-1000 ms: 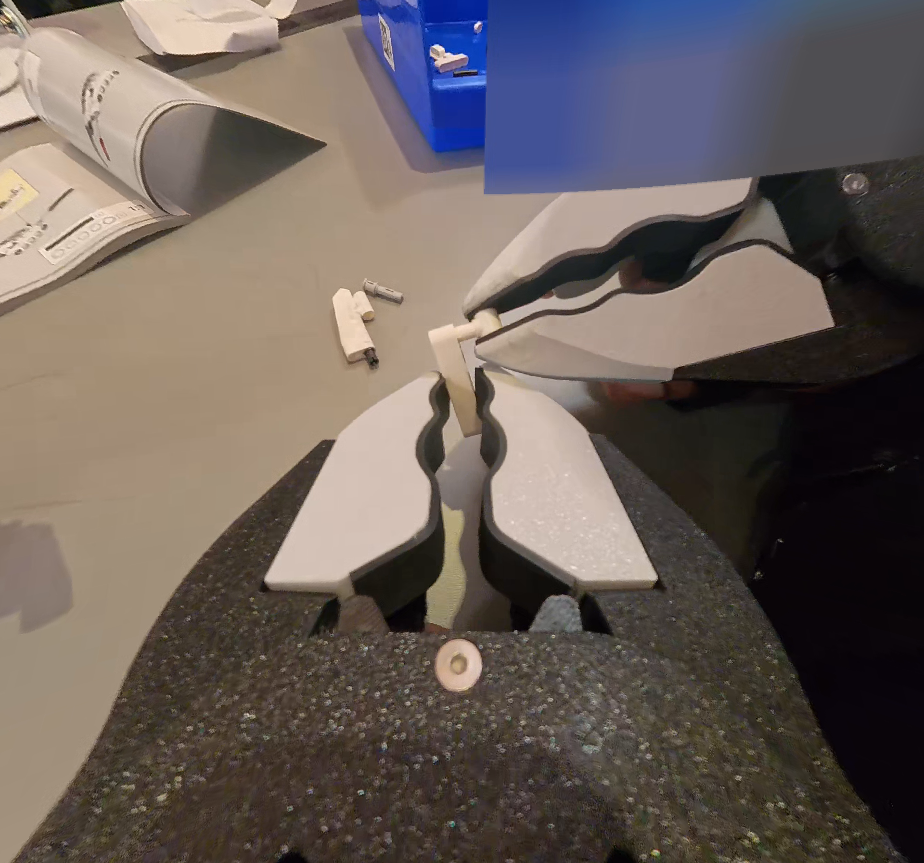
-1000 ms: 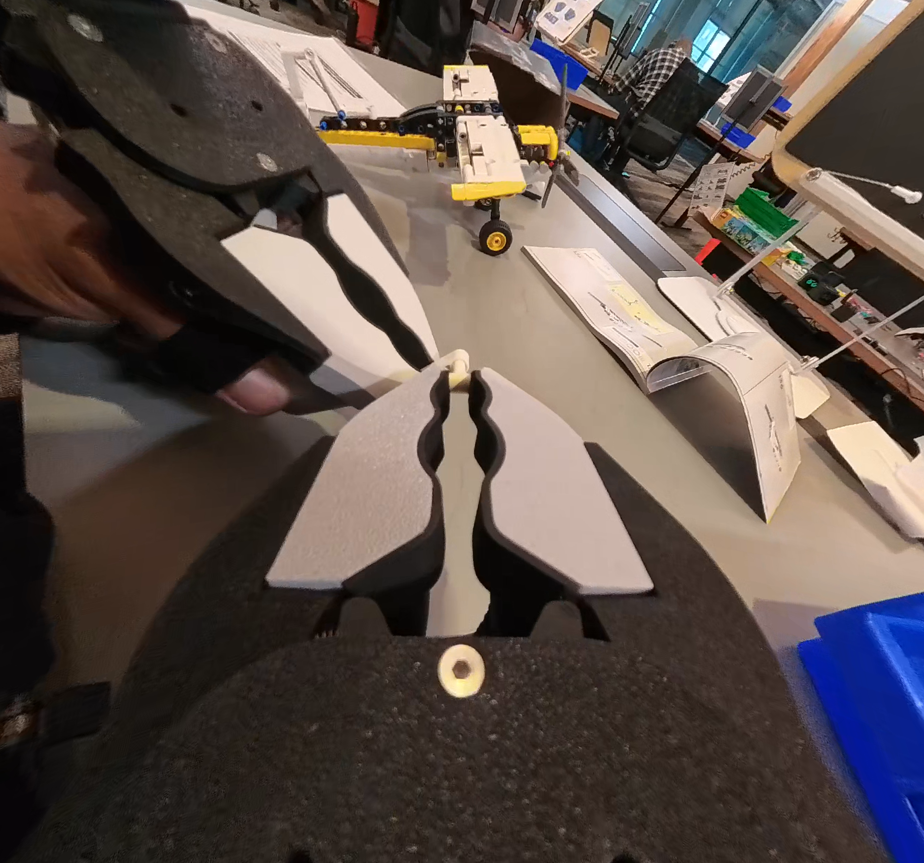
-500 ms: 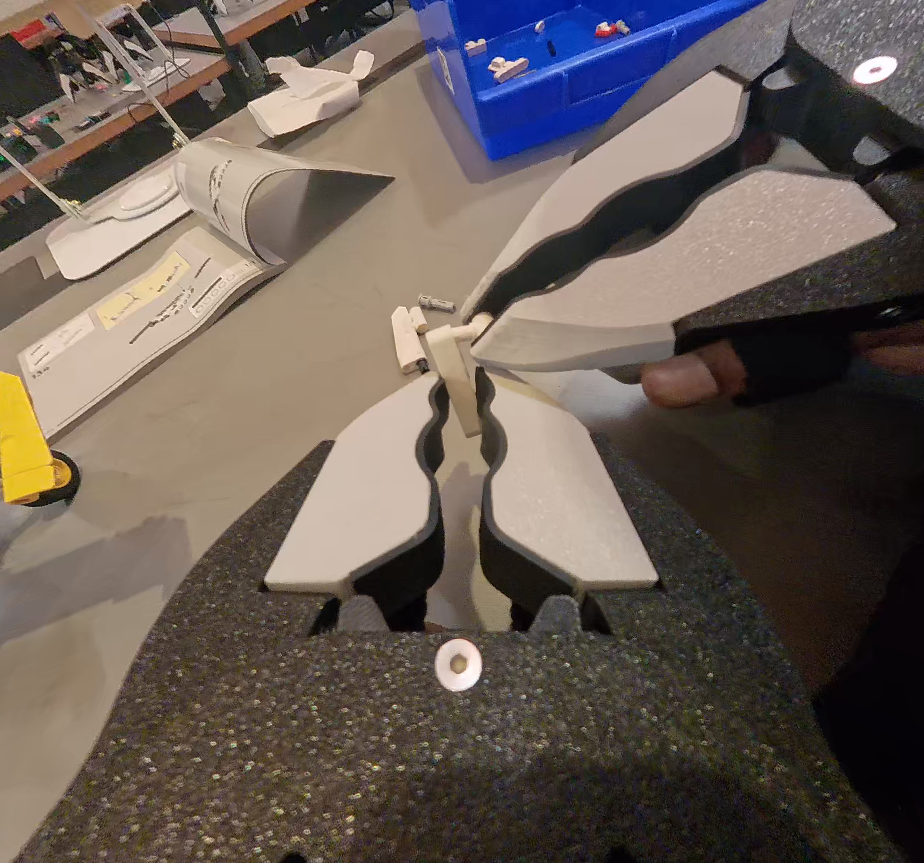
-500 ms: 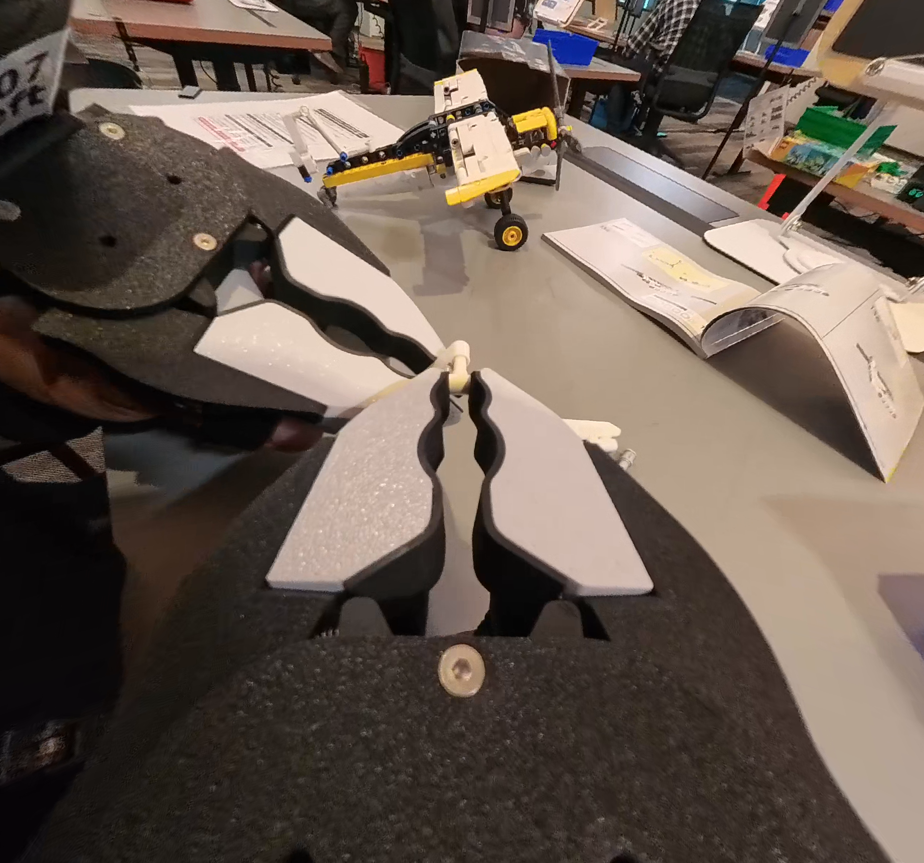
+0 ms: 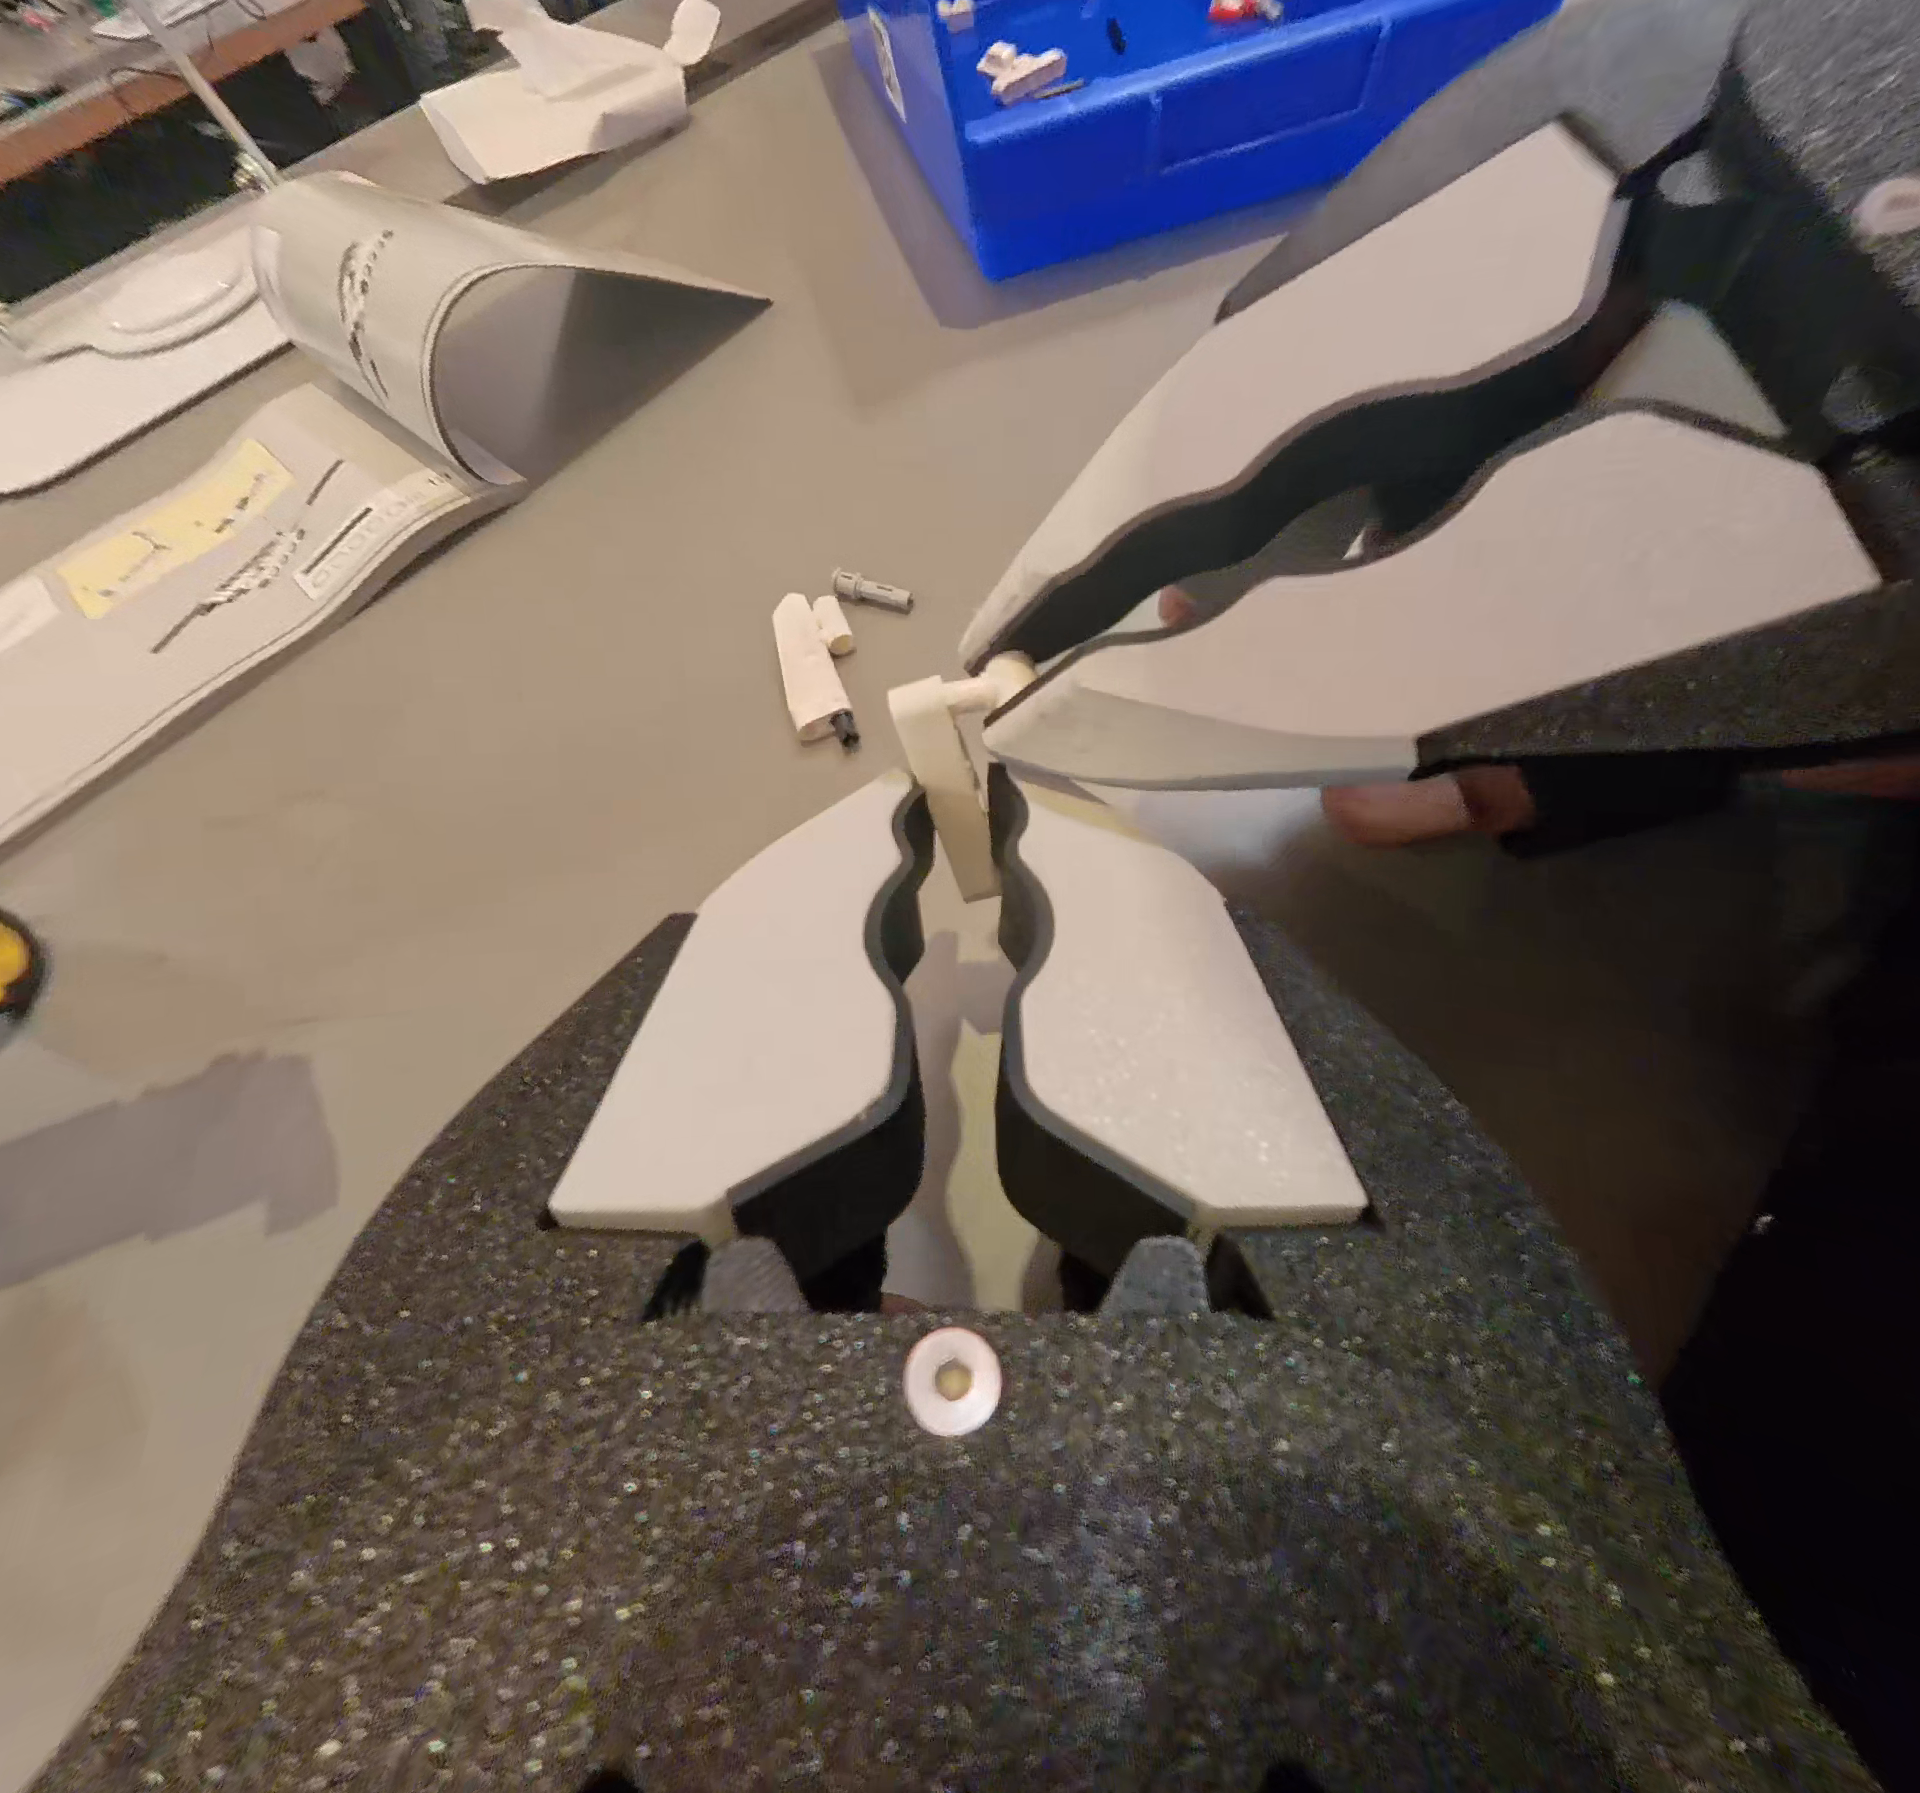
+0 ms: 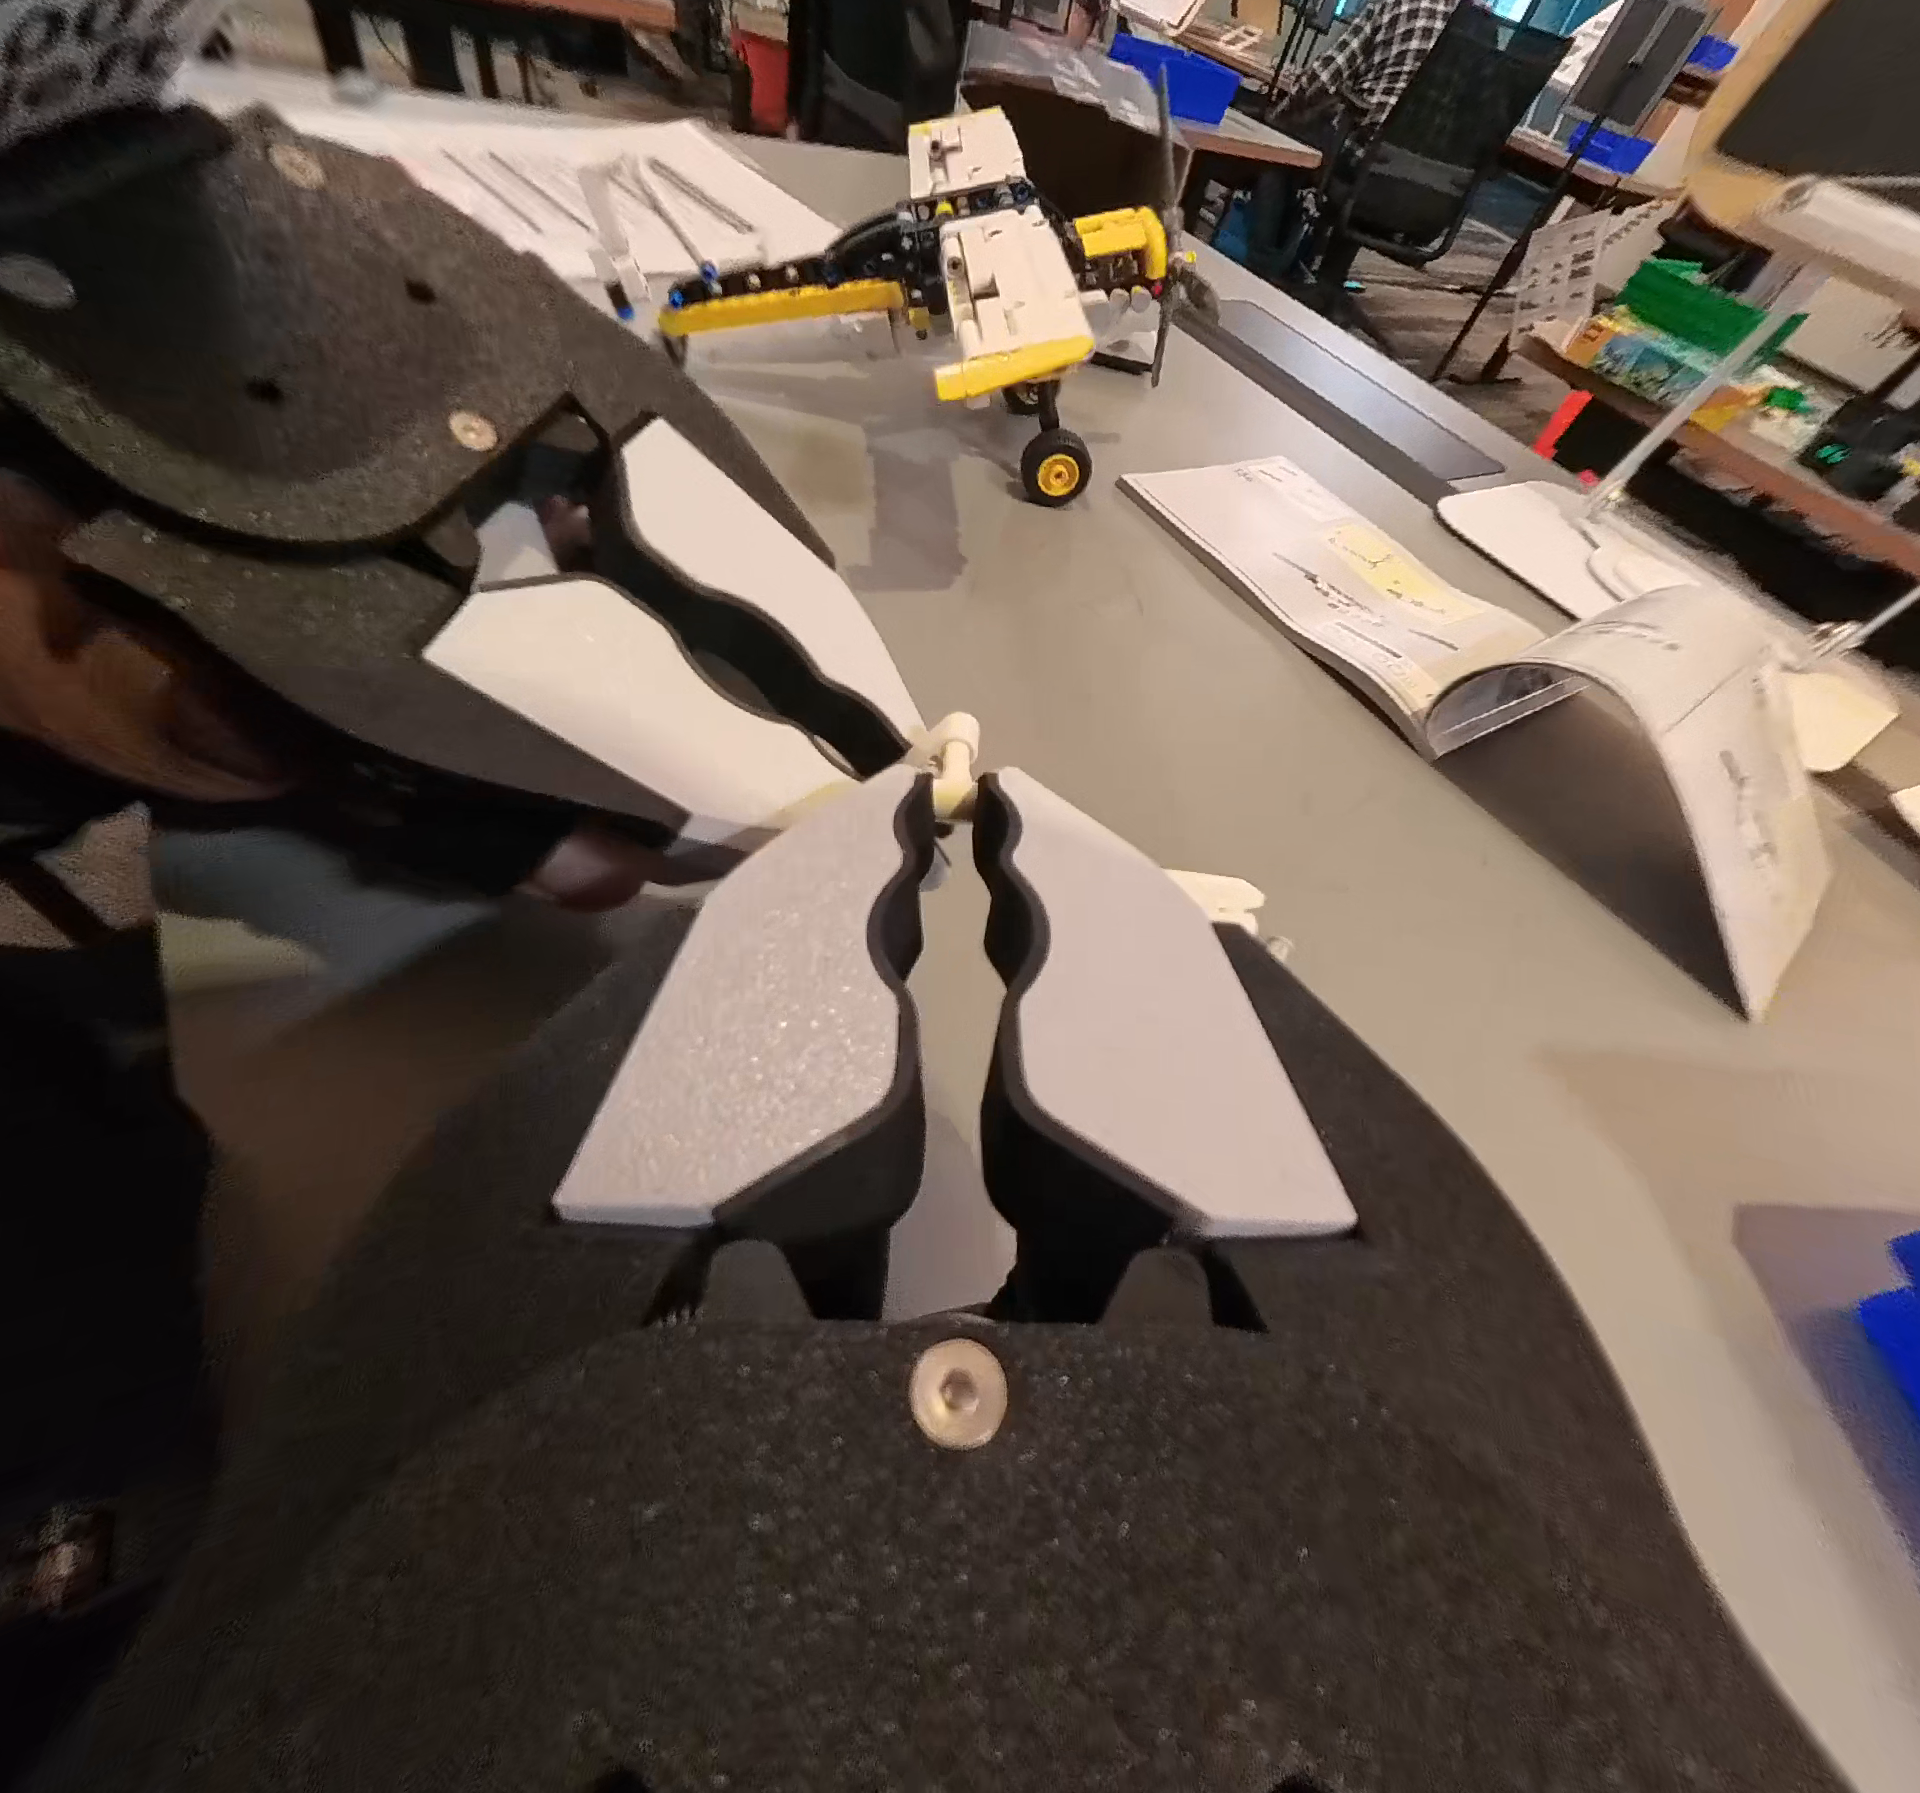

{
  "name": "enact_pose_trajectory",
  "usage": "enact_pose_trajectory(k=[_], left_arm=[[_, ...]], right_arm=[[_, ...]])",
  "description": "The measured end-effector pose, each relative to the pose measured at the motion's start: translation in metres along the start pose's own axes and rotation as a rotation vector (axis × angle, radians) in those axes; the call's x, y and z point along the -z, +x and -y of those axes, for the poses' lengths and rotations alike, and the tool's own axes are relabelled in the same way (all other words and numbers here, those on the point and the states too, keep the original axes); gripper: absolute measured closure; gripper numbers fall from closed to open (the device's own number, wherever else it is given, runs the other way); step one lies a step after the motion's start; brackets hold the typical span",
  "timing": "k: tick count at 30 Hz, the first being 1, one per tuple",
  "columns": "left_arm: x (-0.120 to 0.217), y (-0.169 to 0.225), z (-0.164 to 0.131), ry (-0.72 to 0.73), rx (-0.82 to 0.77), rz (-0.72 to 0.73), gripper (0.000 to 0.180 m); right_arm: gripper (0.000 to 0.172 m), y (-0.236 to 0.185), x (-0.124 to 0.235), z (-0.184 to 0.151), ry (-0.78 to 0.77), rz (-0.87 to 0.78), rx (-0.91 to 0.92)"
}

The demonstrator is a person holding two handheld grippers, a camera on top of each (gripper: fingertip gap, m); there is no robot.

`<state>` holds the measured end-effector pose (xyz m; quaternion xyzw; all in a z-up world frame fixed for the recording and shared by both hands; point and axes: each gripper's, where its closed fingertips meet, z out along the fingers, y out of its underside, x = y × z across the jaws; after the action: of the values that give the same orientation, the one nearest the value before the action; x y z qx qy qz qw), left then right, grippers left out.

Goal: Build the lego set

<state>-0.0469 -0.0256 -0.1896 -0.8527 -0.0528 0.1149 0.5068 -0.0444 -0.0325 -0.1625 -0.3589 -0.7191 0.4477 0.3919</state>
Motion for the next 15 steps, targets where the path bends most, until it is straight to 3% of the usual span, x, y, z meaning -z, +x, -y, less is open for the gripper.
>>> enact_pose_trajectory(k=[4,11,15], left_arm=[[-0.001,-0.006,-0.002,-0.050,-0.106,0.106,0.170],[-0.005,-0.013,-0.011,-0.124,-0.270,0.232,0.171],[-0.005,-0.009,-0.009,-0.081,-0.161,0.144,0.171]], right_arm=[[0.164,0.002,-0.002,-0.004,-0.047,-0.048,0.085],[0.164,0.001,-0.005,-0.012,-0.080,0.013,-0.060],[0.164,0.002,-0.004,-0.010,-0.067,0.024,-0.087]])
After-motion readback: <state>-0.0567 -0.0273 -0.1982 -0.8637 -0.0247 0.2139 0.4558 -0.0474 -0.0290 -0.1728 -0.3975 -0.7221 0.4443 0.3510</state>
